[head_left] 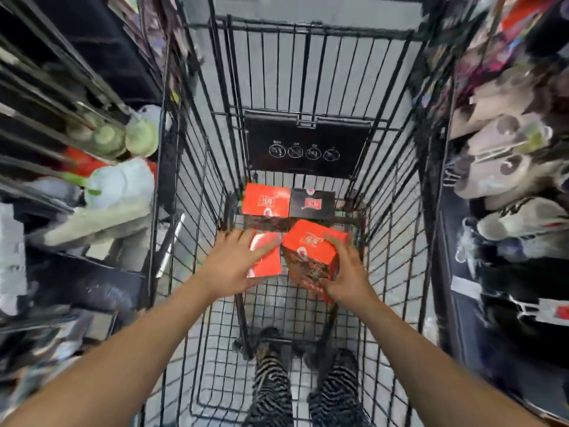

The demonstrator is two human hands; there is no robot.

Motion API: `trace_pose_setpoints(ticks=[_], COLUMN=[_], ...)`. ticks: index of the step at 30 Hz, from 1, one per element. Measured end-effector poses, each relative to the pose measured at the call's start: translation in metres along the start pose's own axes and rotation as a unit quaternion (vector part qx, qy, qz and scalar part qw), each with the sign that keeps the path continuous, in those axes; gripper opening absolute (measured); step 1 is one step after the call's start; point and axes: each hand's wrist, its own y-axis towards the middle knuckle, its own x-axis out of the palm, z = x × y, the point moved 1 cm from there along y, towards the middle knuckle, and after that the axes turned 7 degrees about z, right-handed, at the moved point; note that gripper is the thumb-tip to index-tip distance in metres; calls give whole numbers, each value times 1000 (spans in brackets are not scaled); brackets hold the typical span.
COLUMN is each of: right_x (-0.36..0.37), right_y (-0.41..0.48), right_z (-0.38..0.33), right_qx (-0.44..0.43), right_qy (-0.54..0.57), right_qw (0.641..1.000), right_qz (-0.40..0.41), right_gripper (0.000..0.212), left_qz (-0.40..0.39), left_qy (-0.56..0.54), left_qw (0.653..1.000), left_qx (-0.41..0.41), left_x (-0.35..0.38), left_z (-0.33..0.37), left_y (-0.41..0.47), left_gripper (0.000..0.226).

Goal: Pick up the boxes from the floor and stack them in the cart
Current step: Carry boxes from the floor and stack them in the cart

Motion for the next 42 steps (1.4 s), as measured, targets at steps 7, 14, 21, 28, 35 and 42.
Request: trace_pose_setpoints(ticks=[7,14,21,28,35,42], right_x=[33,49,53,55,57,59], right_y=[38,54,63,68,71,73], right_z=[36,64,48,45,50,53], right_qx=[-9,71,112,108,104,112], right_qy=[23,108,230,225,218,204], right_qw=[998,986,966,967,970,972], right_qz=[63,105,50,52,36,35], right_gripper=[86,101,123,122,120,118], left_qz=[19,79,81,143,139,119], left_qy=[-2,-102,-459,-523,-526,-513], left_qw=[999,977,839,803,795,803], left_qx=[30,-169,-280,-247,-269,-277], left_x=[41,64,94,85,86,85], left_z=[-25,-18,-15,-16,-20,-22], left_y=[39,50,51,54,46,48], left_gripper=[101,108,136,121,101,98])
